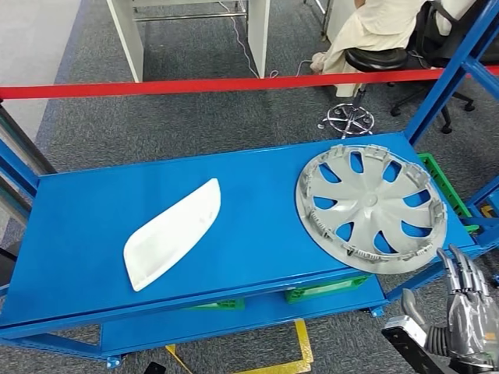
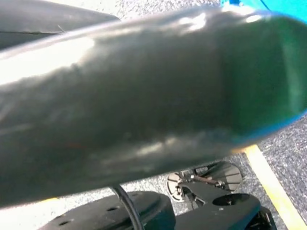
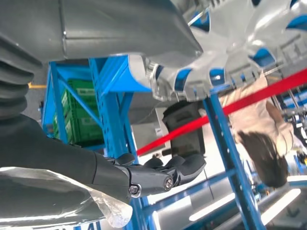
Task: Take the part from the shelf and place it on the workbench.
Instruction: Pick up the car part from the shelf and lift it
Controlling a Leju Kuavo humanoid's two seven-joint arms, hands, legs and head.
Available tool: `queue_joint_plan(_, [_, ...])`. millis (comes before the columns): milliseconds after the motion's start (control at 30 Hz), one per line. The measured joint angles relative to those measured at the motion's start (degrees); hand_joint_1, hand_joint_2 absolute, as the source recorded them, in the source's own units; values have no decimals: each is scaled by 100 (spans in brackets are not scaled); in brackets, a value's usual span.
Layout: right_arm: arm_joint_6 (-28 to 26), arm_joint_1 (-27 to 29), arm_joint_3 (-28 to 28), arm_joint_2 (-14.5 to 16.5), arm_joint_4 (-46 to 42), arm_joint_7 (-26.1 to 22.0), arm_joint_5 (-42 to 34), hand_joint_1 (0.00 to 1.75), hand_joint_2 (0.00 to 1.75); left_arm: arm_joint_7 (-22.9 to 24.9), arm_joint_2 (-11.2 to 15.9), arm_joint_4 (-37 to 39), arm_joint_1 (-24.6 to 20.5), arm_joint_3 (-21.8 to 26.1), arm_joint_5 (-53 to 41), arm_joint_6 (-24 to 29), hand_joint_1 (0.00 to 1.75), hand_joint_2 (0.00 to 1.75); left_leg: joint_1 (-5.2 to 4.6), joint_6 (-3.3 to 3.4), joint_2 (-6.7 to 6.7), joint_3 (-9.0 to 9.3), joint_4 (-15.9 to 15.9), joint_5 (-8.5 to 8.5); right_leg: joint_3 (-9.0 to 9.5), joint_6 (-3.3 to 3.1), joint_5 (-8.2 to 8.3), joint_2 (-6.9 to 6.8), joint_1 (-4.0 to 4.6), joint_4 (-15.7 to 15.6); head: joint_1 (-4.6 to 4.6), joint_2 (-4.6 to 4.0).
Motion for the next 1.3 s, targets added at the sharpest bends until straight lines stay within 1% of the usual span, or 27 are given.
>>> queue_joint_plan(33, [23, -13, 13, -15, 37, 3, -28, 0, 175, 2, -1, 0, 1, 1, -2, -3, 0, 0, -14, 16, -2, 15, 0, -14, -135, -9, 27, 0, 5, 160, -3, 0])
queue_joint_plan(67, [46, -31, 23, -31, 70, 7, -56, 0, 175, 3, -2, 0, 2, 1, -8, -6, 0, 0, -27, 30, -5, 38, 1, -31, -167, -22, 159, 0, 12, 110, -3, 0])
queue_joint_plan(133, [95, -100, 32, -87, 137, 28, -126, 0, 175, -7, -5, 0, 2, 1, -24, -40, 0, 0, -47, 34, -14, 100, 0, -73, 43, -72, 623, -1, 31, -524, -3, 0])
queue_joint_plan(167, [124, -152, 30, -126, 176, 40, -158, 0, 175, -22, -8, 0, -3, 1, -32, -73, 0, 0, -63, 22, -19, 121, 6, -96, 203, -99, 793, -1, 47, -875, -3, 0])
queue_joint_plan(200, [157, -206, 27, -168, 216, 50, -191, 0, 175, -38, -10, 0, -9, 1, -37, -105, 0, 0, -74, 3, -23, 127, 12, -111, 329, -126, 886, -1, 61, -1144, -6, 0])
queue_joint_plan(267, [252, -306, 23, -250, 311, 56, -256, 0, 175, -54, -12, 0, -18, 1, -51, -142, 0, 0, -84, -43, -22, 118, 12, -115, 427, -159, 883, 9, 86, -1317, -15, 0])
queue_joint_plan(333, [377, -418, 25, -330, 430, 64, -309, 0, 175, -49, -10, 0, -21, 0, -86, -144, 0, 0, -80, -98, -17, 124, 15, -133, 445, -195, 897, 16, 68, -1371, -22, 0])
queue_joint_plan(367, [442, -499, 28, -372, 502, 72, -323, 0, 175, -45, -9, 0, -25, -1, -106, -144, 0, 0, -78, -131, -15, 99, 89, -195, 463, -218, 905, 14, 52, -1394, -31, 0])
queue_joint_plan(433, [556, -691, 39, -456, 667, 94, -340, 0, 175, -40, -6, 0, -38, -1, -134, -149, 0, 0, -54, -198, -14, -115, 578, -468, 497, -262, 908, 1, 26, -1425, -45, 0])
queue_joint_plan(500, [618, -841, 50, -523, 821, 108, -346, 0, 175, -38, -6, 0, -42, -1, -143, -154, 0, 0, -16, -245, -12, -487, 1325, -766, 509, -281, 896, -12, 22, -1425, -51, 0])
queue_joint_plan(533, [631, -887, 56, -543, 880, 111, -347, 0, 175, -37, -6, 0, -38, -1, -149, -156, 0, 0, 1, -261, -11, -612, 1553, -803, 517, -283, 891, -16, 20, -1425, -50, 0])
queue_joint_plan(567, [635, -921, 61, -556, 924, 113, -348, 0, 175, -37, -5, 0, -34, -1, -153, -158, 0, 0, 15, -271, -11, -643, 1572, -722, 527, -281, 884, -17, 16, -1424, -51, 0])
queue_joint_plan(600, [638, -948, 67, -566, 962, 114, -349, 0, 175, -36, -4, 0, -32, -1, -158, -160, 0, 0, 28, -276, -10, -566, 1366, -536, 545, -274, 875, -16, 11, -1423, -51, 0])
queue_joint_plan(633, [644, -971, 75, -574, 994, 114, -349, 0, 175, -36, -3, 0, -33, -1, -162, -162, 0, 0, 37, -275, -8, -411, 999, -294, 568, -260, 861, -15, 3, -1423, -51, 0])
queue_joint_plan(700, [681, -1022, 99, -611, 1051, 122, -347, 0, 175, -38, -3, 0, -40, -2, -174, -168, 0, 0, 38, -259, -9, -107, 306, -4, 592, -215, 834, -10, 4, -1415, -52, 0])
queue_joint_plan(733, [721, -1060, 117, -642, 1079, 132, -342, 0, 175, -40, -4, 0, -45, -2, -184, -173, 0, 0, 31, -241, -10, -33, 118, 32, 588, -183, 832, -6, 10, -1415, -52, 0])
queue_joint_plan(767, [767, -1114, 145, -683, 1118, 148, -328, 0, 175, -42, -4, 0, -48, -3, -200, -176, 0, 0, 19, -219, -13, -17, 58, 7, 577, -151, 840, -3, 14, -1421, -51, 0])
queue_joint_plan(833, [859, -1251, 209, -772, 1209, 187, -289, 0, 175, -45, -5, 0, -50, -5, -231, -180, 0, 0, 2, -155, -16, -28, 27, 14, 577, -81, 872, -1, 7, -1464, -49, 0])
queue_joint_plan(900, [941, -1389, 291, -894, 1317, 228, -249, 0, 175, -45, -7, 0, -58, -13, -260, -180, 0, 0, 17, -79, -15, -18, -18, 47, 543, -27, 822, -5, -3, -1432, -42, 0])
queue_joint_plan(967, [1041, -1556, 394, -1036, 1440, 271, -223, 0, 175, -41, -11, 0, -75, -25, -284, -186, 0, 0, 29, -20, -11, -10, -53, 73, 329, -7, 568, -7, -3, -1014, -22, 0])
queue_joint_plan(1033, [1146, -1730, 507, -1162, 1563, 310, -213, 0, 175, -31, -14, 0, -84, -34, -296, -201, 0, 0, 4, 11, -2, -13, -53, 71, -20, -11, 264, -6, 5, -292, -13, 0])
queue_joint_plan(1067, [1192, -1791, 561, -1219, 1619, 324, -210, 0, 175, -26, -15, 0, -86, -37, -300, -210, 0, 0, -12, 20, 1, -10, -53, 67, -150, -18, 210, -6, 10, -38, -14, 0])
queue_joint_plan(1100, [1234, -1835, 609, -1268, 1665, 331, -211, 0, 175, -20, -15, 0, -87, -39, -302, -215, 0, 0, -26, 28, -2, -6, -53, 64, -199, -30, 254, -6, 16, 40, -13, 0])
queue_joint_plan(1133, [1277, -1877, 656, -1319, 1706, 336, -219, 0, 175, -15, -16, 0, -89, -43, -303, -219, 0, 0, -40, 34, -8, 2, -53, 60, -141, -53, 406, -6, 25, -106, -13, 0])
queue_joint_plan(1200, [1425, -1973, 735, -1419, 1759, 332, -288, 0, 175, -12, -23, 0, -96, -56, -310, -221, 0, 0, -64, 37, -21, 18, -51, 51, 160, -111, 775, -5, 47, -755, -15, 0])
queue_joint_plan(1233, [1570, -2019, 785, -1493, 1778, 321, -354, 0, 175, -13, -28, 0, -104, -65, -316, -221, 0, 0, -80, 31, -26, 12, -40, 45, 325, -137, 889, -4, 61, -1085, -17, 0])
queue_joint_plan(1300, [1928, -2073, 908, -1693, 1797, 277, -524, 0, 175, -17, -38, 0, -122, -80, -331, -222, 0, 0, -98, 1, -32, -21, -22, 48, 481, -165, 910, -1, 83, -1396, -23, 0])
